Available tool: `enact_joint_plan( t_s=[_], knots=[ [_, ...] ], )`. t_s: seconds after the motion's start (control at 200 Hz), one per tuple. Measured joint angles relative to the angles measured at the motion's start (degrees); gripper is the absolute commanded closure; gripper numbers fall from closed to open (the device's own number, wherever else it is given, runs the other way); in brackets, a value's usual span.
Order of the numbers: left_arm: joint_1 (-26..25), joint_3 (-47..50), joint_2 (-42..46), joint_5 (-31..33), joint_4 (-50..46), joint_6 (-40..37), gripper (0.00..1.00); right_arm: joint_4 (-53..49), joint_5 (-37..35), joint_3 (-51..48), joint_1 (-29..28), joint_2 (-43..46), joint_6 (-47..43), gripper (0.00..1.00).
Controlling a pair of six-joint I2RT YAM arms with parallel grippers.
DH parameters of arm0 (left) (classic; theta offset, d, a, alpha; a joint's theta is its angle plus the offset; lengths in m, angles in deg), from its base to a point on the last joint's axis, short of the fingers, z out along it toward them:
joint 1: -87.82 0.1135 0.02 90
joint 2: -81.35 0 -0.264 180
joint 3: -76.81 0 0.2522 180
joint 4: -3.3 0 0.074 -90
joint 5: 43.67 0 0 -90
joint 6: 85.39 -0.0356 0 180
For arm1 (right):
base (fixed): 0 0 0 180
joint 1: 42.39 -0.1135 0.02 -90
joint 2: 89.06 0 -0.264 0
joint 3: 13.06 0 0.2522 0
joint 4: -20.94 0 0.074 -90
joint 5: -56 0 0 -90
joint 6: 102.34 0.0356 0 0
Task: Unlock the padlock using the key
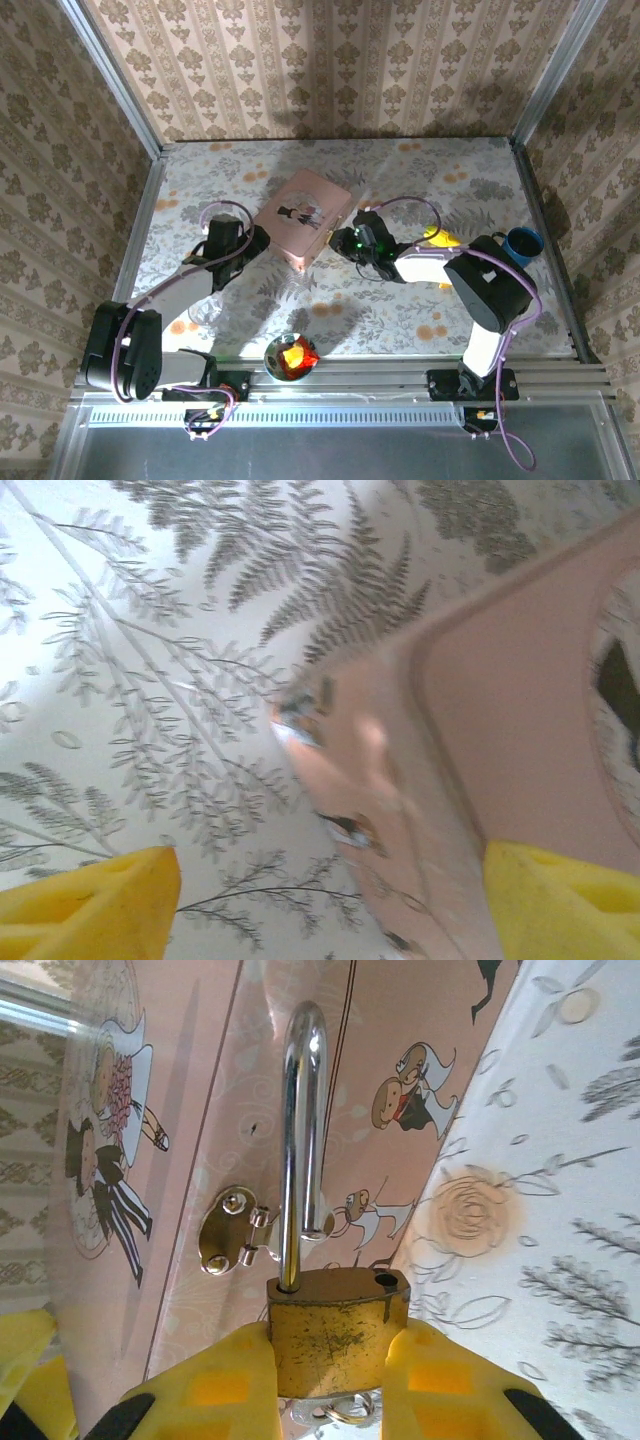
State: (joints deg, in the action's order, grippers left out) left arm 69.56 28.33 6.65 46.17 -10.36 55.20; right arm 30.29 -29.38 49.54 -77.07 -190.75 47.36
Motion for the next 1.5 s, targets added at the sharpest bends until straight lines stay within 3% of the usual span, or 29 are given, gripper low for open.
enact_joint_plan(
  t_s=[0.205, 0.445, 0.905, 1.19, 1.5],
  knots=[
    [0.35, -0.02, 0.09, 0.68, -1.44, 0.55, 0.0, 0.55, -1.44, -1.11, 0.42, 0.92, -0.59, 1.0],
    [-4.81, -3.72, -2.23, 2.62, -3.34, 0.28, 0.0, 3.1, -1.7, -2.84, 0.42, 0.92, 0.46, 1.0],
    [-7.58, -6.88, -8.94, 2.51, 3.13, 1.42, 0.38, 6.32, -2.95, -3.74, 1.05, -0.15, 1.18, 1.0],
    [-7.63, -6.47, -8.92, 1.97, 4.79, 1.53, 0.49, 7.17, -3.45, -3.74, 3.72, -0.7, 1.16, 1.0],
    [-5.99, -5.42, -8.09, -0.31, 5.84, 1.68, 0.51, 2.71, -4.09, -3.04, 8.0, 1.33, -3.3, 1.0]
  ],
)
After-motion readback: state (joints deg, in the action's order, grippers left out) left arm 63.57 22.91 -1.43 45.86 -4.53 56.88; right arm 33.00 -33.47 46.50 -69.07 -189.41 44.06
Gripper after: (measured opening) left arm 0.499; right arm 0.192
